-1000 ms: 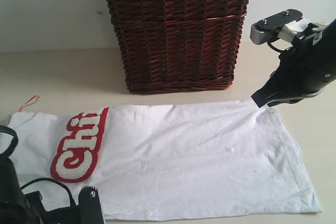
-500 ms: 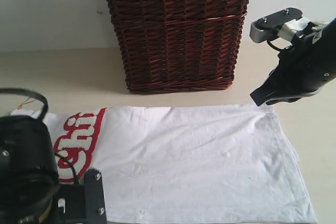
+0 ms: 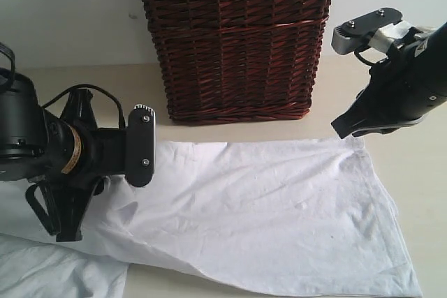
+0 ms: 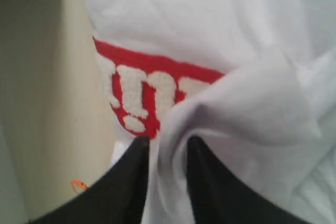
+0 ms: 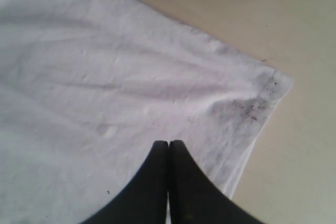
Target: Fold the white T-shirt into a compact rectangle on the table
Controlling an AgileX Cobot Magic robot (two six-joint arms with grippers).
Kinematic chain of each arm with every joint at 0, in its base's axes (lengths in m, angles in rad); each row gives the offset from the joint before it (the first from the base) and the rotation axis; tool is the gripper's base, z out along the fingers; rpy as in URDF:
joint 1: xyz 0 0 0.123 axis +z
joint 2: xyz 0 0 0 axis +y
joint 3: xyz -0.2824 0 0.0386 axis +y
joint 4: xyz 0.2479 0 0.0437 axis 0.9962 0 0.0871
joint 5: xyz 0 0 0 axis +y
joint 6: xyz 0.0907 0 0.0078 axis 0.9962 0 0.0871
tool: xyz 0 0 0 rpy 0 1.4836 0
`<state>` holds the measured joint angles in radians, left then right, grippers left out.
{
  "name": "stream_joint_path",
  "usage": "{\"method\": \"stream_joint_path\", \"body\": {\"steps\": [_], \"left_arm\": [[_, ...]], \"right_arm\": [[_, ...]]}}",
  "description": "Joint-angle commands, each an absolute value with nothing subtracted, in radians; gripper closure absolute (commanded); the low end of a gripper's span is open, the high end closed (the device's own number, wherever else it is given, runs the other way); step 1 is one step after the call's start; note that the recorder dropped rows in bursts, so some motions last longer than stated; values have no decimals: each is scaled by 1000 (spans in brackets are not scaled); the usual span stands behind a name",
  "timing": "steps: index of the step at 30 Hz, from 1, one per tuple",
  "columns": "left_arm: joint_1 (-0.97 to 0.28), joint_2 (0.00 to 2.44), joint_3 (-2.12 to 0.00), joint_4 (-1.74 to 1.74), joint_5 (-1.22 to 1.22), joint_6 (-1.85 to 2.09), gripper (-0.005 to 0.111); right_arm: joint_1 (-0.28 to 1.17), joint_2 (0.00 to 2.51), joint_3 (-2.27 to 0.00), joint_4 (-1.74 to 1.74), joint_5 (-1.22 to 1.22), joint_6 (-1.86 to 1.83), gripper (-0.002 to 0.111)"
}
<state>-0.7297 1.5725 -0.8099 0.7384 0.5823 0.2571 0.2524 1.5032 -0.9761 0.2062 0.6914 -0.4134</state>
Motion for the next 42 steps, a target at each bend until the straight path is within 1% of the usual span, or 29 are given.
{"method": "stream_joint_path", "body": {"steps": [1, 3, 6, 8, 10, 12, 14, 15, 16, 18, 20, 21, 23, 24, 25, 26, 28, 29, 32, 34, 35, 36, 39, 42], "left_arm": [[-693, 1614, -814, 770, 524, 222, 51], [-685, 1618, -814, 796, 526, 175, 46], [-683, 1612, -814, 850, 526, 68, 47], [-683, 1605, -814, 914, 545, -40, 50], [-685, 1590, -814, 962, 591, -144, 56], [-698, 1569, -814, 933, 649, -202, 61], [-721, 1538, -814, 778, 668, -159, 67], [-738, 1524, -814, 643, 674, -63, 69], [-755, 1516, -814, 514, 695, 52, 68], [-797, 1515, -810, 211, 815, 373, 63], [-837, 1525, -784, 41, 891, 472, 62], [-857, 1529, -760, 20, 891, 470, 62], [-881, 1542, -708, 37, 844, 454, 62], [-886, 1561, -658, 104, 752, 383, 62], [-883, 1579, -639, 177, 705, 304, 62], [-865, 1614, -627, 359, 674, 101, 62], [-856, 1660, -631, 440, 707, 14, 62], [-856, 1672, -631, 421, 711, 37, 62], [-890, 1729, -631, 220, 723, 218, 62], [-916, 1733, -631, 211, 766, 229, 62], [-920, 1733, -631, 211, 791, 235, 64], [-920, 1733, -631, 215, 798, 234, 70], [-920, 1728, -680, 328, 873, 228, 106], [-920, 1709, -758, 401, 960, 213, 107]], "right_arm": [[255, 1499, -975, 211, 668, -422, 108], [255, 1499, -975, 211, 663, -422, 108], [255, 1499, -975, 211, 663, -422, 108], [255, 1499, -975, 211, 666, -422, 108], [255, 1499, -975, 211, 668, -419, 108], [255, 1499, -975, 213, 668, -420, 108], [255, 1499, -975, 213, 668, -420, 108], [255, 1499, -975, 214, 668, -420, 108], [255, 1499, -975, 216, 668, -422, 108], [255, 1499, -975, 218, 668, -425, 108], [255, 1499, -975, 228, 668, -424, 108], [255, 1499, -975, 233, 670, -424, 108], [255, 1499, -975, 237, 676, -424, 108], [255, 1499, -975, 236, 684, -424, 108], [255, 1499, -975, 240, 687, -424, 108], [255, 1499, -975, 257, 687, -431, 108], [255, 1499, -975, 303, 687, -487, 108], [255, 1499, -975, 314, 685, -501, 108], [255, 1499, -975, 322, 679, -513, 108], [255, 1499, -975, 322, 681, -513, 108], [255, 1499, -975, 322, 681, -513, 108], [255, 1499, -975, 322, 681, -513, 108], [255, 1499, -975, 322, 684, -513, 108], [255, 1499, -975, 322, 682, -513, 108]]}}
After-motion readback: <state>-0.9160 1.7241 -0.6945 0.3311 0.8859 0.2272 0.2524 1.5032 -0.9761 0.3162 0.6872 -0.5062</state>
